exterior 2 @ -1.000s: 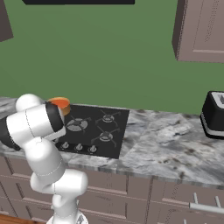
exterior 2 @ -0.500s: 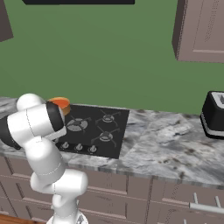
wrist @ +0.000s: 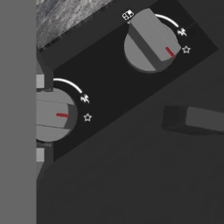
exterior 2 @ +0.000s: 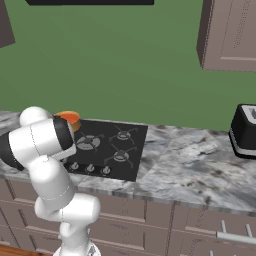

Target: Wait until the marinara sauce is simmered to a deep red color and then turn off the stove.

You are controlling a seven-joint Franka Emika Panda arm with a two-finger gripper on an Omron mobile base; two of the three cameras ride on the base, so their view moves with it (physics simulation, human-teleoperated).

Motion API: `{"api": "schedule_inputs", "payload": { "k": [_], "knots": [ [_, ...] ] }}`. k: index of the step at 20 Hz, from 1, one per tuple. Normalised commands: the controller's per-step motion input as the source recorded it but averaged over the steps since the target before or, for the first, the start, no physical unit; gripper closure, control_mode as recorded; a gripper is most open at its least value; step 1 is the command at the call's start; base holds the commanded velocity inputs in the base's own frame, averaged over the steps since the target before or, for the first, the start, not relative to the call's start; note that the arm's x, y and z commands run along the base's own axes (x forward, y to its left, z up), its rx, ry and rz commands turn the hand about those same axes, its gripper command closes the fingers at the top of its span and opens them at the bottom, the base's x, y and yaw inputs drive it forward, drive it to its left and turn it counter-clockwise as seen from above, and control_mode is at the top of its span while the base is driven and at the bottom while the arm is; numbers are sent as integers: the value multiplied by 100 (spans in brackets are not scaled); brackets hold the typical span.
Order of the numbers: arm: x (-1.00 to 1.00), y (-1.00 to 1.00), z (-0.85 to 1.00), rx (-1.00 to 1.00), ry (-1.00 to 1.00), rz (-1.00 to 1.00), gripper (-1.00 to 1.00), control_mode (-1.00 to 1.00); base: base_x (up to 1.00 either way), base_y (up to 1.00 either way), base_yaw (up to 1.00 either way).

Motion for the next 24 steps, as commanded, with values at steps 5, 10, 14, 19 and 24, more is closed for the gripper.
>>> {"api": "schedule_inputs", "payload": {
  "k": [5, 10, 14, 19, 24],
  "knots": [
    [0, 0, 0, 0, 0, 0, 100, -100, 0, 0, 0],
    [0, 0, 0, 0, 0, 0, 100, -100, 0, 0, 0],
    [0, 0, 0, 0, 0, 0, 100, -100, 0, 0, 0],
    [0, 0, 0, 0, 0, 0, 100, -100, 0, 0, 0],
    [0, 0, 0, 0, 0, 0, 100, -100, 0, 0, 0]
  ]
}}
